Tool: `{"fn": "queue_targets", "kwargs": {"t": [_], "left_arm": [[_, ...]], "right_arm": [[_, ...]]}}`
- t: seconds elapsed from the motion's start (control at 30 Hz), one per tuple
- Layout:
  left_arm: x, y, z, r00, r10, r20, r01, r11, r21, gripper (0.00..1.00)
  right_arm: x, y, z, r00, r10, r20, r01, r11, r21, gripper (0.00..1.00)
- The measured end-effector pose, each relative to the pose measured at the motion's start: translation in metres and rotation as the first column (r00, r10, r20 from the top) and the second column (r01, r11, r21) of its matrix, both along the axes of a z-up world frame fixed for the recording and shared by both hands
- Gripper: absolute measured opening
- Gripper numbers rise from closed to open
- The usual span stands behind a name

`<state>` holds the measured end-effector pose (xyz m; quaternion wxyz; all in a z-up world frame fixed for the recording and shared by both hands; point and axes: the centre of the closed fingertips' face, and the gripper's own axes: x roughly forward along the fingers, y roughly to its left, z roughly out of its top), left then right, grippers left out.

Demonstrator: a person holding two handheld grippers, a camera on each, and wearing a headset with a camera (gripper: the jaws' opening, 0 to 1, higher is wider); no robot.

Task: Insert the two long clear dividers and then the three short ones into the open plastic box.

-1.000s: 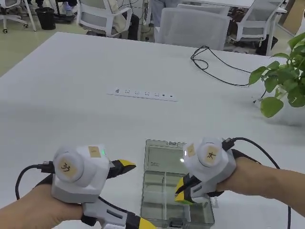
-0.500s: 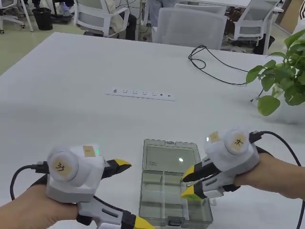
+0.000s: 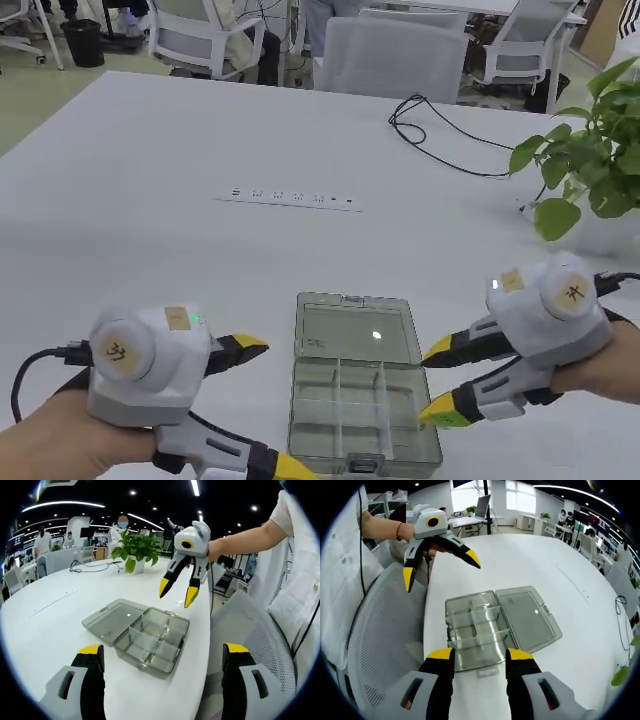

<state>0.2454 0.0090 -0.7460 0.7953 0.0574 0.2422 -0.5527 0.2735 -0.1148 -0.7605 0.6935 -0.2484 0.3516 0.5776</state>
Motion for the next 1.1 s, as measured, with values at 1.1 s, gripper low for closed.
{"fn": "queue_targets", "kwargs": {"t": [1.1], "left_arm": [[0.001,0.001,0.002,1.0,0.004,-0.006,-0.004,1.0,0.0,1.0]], "right_arm": [[-0.012,-0.147,-0.052,0.998,0.051,-0.023,-0.055,0.937,-0.344,0.49]]}}
